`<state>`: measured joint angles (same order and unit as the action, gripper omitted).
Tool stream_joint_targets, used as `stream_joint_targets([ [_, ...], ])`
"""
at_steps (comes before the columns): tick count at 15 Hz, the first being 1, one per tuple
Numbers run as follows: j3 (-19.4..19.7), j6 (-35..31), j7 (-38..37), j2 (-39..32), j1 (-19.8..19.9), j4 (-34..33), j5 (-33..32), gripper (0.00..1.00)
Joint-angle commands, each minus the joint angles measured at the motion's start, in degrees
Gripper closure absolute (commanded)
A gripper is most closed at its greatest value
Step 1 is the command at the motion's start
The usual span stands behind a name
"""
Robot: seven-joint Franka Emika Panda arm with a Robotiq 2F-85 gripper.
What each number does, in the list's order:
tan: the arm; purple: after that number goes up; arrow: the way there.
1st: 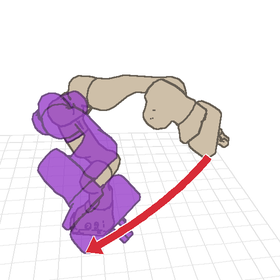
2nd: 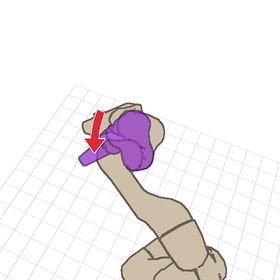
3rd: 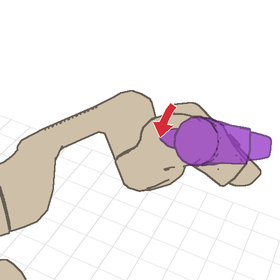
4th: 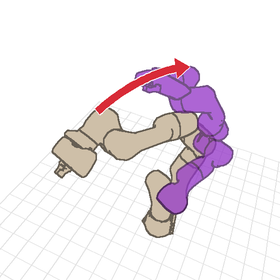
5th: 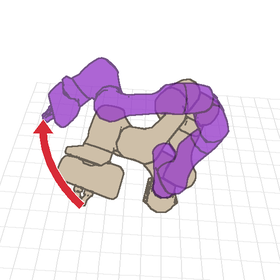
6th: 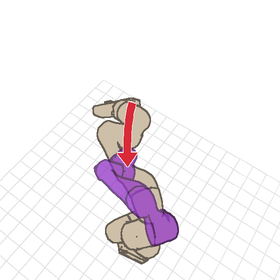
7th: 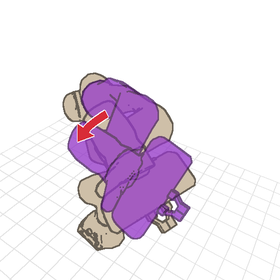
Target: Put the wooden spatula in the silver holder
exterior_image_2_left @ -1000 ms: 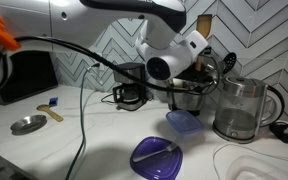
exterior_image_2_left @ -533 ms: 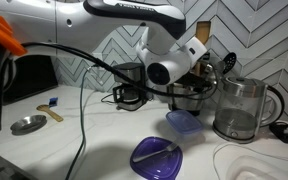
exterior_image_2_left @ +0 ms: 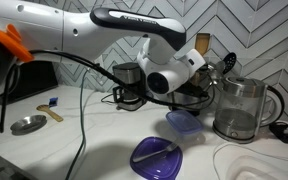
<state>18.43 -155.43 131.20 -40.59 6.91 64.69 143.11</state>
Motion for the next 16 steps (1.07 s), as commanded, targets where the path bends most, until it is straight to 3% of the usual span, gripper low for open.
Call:
stream_joint_targets([
  [1, -0.7, -0.7, -1.7, 0.8, -0.1, 3.0, -0.9, 0.94],
  [6, -1.4, -1.8, -3.1, 1.4, -0.2, 5.3, -2.6, 0.94],
  [7, -1.3, -1.5, -3.3, 1.4, -0.2, 5.1, -3.3, 0.52],
  [9, -1.5, -1.2, -4.6, 2.4, -0.3, 6.0, -5.8, 0.44],
  [15, -1.9, -2.4, -16.8, 9.8, -1.7, 9.8, -21.5, 0.01],
  [16, -1.8, -2.8, -19.1, 11.5, -2.1, 10.7, -24.4, 0.0],
])
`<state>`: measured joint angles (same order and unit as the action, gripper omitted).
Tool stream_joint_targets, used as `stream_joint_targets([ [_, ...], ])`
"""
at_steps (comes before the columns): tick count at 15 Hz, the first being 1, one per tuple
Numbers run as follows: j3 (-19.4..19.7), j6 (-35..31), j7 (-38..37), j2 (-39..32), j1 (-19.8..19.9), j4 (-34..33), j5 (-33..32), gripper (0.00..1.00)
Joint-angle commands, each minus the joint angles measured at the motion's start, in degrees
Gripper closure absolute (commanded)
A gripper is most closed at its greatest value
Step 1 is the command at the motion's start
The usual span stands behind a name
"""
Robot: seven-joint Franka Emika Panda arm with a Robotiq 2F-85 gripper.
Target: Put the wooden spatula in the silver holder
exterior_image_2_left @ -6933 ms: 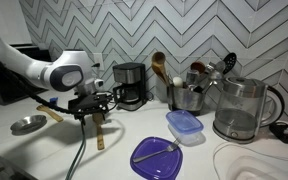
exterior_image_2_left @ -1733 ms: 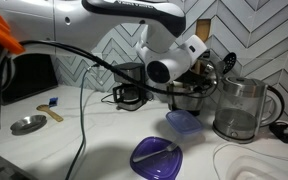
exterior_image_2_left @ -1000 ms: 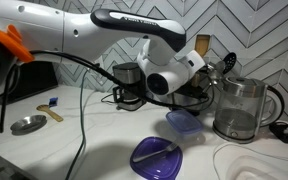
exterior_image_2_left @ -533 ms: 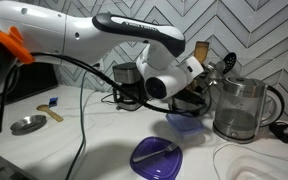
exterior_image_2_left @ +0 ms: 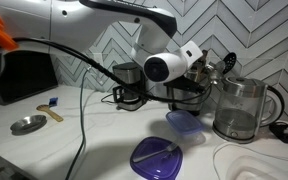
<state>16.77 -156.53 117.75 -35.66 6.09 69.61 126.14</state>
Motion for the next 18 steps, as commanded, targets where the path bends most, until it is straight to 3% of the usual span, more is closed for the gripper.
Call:
stream_joint_targets([
  [1, 0.1, -3.2, -8.2, 8.3, -1.9, 6.6, -10.8, 0.0],
  [3, -0.7, -7.2, -15.4, 12.2, -2.6, 9.7, -20.5, 0.0],
  [6, 4.3, -9.2, -28.0, 18.1, -8.0, 18.3, -34.1, 0.0],
  [10, 14.7, -5.6, -44.8, 24.2, -17.1, 29.3, -52.4, 0.0],
  [15, 30.3, 7.9, -62.6, 28.1, -28.2, 32.6, -74.9, 0.0],
  [18, 32.9, 18.6, -70.8, 33.2, -30.1, 30.5, -88.3, 0.0],
])
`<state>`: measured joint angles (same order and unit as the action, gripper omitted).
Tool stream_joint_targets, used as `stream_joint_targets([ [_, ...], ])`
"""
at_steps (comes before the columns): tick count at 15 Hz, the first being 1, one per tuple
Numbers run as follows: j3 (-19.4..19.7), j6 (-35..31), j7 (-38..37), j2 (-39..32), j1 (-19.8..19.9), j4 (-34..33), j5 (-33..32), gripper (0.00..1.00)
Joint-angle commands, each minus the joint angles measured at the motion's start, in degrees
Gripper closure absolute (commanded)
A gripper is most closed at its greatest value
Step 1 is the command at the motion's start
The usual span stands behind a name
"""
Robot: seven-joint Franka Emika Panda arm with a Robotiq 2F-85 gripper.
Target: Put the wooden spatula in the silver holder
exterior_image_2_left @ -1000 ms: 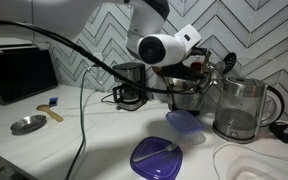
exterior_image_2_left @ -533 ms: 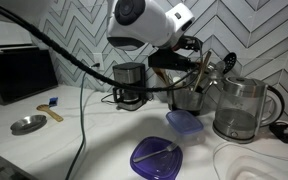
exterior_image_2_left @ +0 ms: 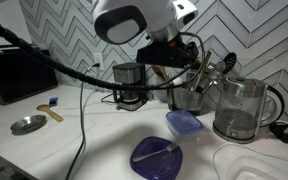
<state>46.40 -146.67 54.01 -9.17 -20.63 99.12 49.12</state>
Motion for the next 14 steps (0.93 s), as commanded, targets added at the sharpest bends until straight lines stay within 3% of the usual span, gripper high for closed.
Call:
stream_joint_targets([
  [1, 2.9, 12.3, -9.4, 8.5, -3.4, 0.4, -15.2, 0.0],
  [2, 2.6, 16.7, -11.5, 10.5, -3.5, -0.5, -18.6, 0.0],
  [3, -9.2, 20.2, -12.8, 12.9, 7.1, -1.0, -21.8, 0.0],
  [7, -19.2, 38.1, -11.0, 17.8, 15.5, -2.2, -22.5, 0.0],
  [9, -22.5, 46.6, -9.6, 19.5, 18.8, -2.2, -21.0, 0.0],
  [10, -23.5, 41.8, -10.5, 17.0, 20.2, -3.8, -20.1, 0.0],
  [14, -25.1, 46.1, -10.3, 18.3, 21.5, -3.6, -20.3, 0.0],
])
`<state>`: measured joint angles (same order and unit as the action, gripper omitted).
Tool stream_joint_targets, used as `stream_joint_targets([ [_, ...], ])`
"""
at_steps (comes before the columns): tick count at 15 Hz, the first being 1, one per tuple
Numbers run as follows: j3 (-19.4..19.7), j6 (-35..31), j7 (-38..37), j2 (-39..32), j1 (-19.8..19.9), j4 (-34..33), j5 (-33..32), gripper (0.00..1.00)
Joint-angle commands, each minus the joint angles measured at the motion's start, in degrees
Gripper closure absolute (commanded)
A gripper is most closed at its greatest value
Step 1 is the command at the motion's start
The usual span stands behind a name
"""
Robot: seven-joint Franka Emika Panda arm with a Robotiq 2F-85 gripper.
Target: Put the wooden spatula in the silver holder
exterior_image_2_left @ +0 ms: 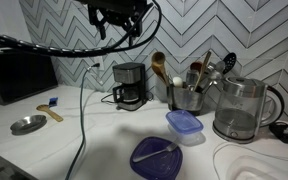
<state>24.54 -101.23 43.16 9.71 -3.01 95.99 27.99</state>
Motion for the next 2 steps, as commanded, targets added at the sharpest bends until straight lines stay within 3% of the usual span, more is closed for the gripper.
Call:
stream_joint_targets([
  [1, -3.3, 0.6, 0.6, -0.6, 3.9, -0.4, 0.8, 0.0],
  [2, -3.3, 0.6, 0.6, -0.7, 4.0, -0.4, 0.8, 0.0],
])
